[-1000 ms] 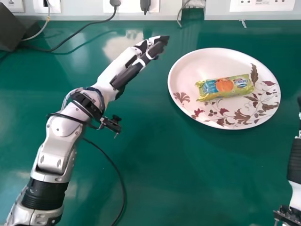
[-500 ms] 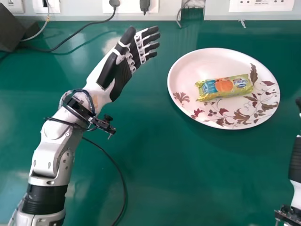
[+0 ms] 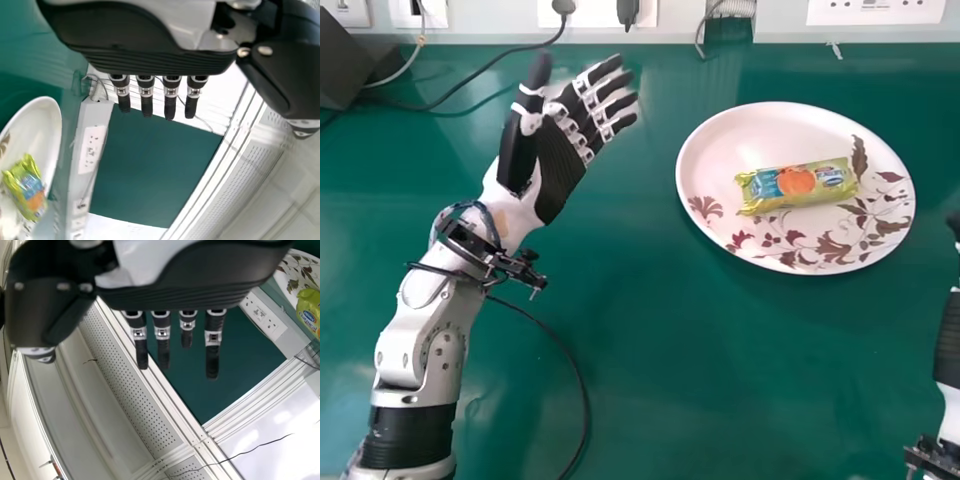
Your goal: Pick up biscuit and place it in the plate
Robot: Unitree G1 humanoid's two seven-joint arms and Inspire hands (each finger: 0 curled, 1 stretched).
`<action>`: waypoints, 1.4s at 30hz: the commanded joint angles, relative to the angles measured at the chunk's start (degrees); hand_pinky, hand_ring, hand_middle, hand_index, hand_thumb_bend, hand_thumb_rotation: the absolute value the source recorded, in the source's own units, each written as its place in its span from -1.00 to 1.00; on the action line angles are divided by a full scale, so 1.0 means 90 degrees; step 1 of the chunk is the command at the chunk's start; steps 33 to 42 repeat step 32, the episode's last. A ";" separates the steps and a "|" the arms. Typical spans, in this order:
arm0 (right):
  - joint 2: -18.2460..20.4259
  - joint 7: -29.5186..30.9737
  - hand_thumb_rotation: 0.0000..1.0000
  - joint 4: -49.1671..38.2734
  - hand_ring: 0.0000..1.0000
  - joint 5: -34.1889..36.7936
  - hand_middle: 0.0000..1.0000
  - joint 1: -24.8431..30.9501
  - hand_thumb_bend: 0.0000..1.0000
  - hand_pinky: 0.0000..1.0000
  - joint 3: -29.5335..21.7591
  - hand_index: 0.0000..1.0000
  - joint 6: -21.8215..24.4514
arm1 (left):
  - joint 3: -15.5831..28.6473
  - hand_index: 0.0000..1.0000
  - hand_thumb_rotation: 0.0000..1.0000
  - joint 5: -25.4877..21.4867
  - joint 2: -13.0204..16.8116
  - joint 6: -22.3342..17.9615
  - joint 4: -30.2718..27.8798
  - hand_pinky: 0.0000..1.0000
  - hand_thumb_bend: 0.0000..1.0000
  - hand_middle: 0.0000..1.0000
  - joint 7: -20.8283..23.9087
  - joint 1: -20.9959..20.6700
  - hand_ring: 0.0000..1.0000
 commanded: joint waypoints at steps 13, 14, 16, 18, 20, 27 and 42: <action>0.0088 0.0012 -0.54 0.0033 0.46 -0.0026 0.64 0.0060 0.60 0.12 -0.0074 0.70 0.0023 | 0.0690 0.92 0.40 -0.0947 -0.0286 -0.0026 0.0451 1.00 1.00 1.00 -0.0255 0.0402 0.95; 0.0092 0.0011 -0.55 0.0048 0.45 -0.0020 0.63 0.0052 0.62 0.11 -0.0086 0.69 0.0018 | 0.0733 0.92 0.40 -0.0972 -0.0329 -0.0072 0.0502 1.00 1.00 1.00 -0.0274 0.0410 0.95; 0.0085 0.0040 -0.57 0.0098 0.44 -0.0017 0.62 0.0029 0.65 0.10 -0.0117 0.67 -0.0004 | 0.0817 0.93 0.37 -0.1043 -0.0407 -0.0144 0.0599 1.00 1.00 1.00 -0.0325 0.0421 0.93; 0.0064 0.0085 -0.58 0.0145 0.43 -0.0018 0.59 0.0005 0.68 0.09 -0.0148 0.65 -0.0016 | 0.0893 0.94 0.37 -0.1123 -0.0466 -0.0183 0.0692 1.00 1.00 1.00 -0.0347 0.0420 0.94; 0.0060 0.0099 -0.57 0.0150 0.43 -0.0011 0.57 0.0003 0.72 0.09 -0.0156 0.64 -0.0008 | 0.0942 0.95 0.38 -0.1132 -0.0519 -0.0245 0.0736 1.00 1.00 1.00 -0.0337 0.0433 0.95; 0.0061 0.0106 -0.57 0.0183 0.41 -0.0003 0.51 0.0015 0.71 0.10 -0.0173 0.66 0.0007 | 0.1188 0.95 0.36 -0.1203 -0.0695 -0.0469 0.0999 1.00 1.00 1.00 -0.0382 0.0516 0.95; 0.0070 0.0161 -0.57 0.0237 0.41 -0.0051 0.56 0.0040 0.77 0.10 -0.0207 0.63 -0.0049 | 0.1382 0.95 0.38 -0.1295 -0.0728 -0.0661 0.1298 1.00 1.00 1.00 -0.0529 0.0541 0.96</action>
